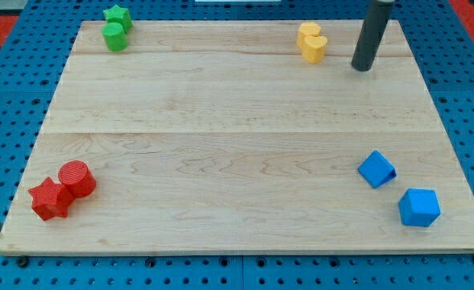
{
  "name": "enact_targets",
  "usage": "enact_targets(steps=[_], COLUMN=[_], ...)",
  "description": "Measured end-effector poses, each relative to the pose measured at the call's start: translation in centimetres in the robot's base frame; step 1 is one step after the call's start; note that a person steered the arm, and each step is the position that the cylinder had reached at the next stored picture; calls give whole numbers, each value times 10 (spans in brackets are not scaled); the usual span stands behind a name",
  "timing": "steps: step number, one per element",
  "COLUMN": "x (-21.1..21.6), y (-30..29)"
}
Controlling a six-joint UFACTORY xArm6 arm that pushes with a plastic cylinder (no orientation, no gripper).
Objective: Slide the yellow hexagon closer to the green star
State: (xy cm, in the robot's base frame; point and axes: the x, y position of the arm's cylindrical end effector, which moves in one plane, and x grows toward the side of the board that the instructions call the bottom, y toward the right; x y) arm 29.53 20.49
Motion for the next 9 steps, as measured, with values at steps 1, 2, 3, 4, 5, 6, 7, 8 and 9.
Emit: enact_targets(steps=[1,2,3,4,5,6,7,8,9], x=[-46,-72,-75,-104,-102,-91,-88,-85,-80], y=[-57,-117,-88,-58,-91,-198,-254,-242,-309])
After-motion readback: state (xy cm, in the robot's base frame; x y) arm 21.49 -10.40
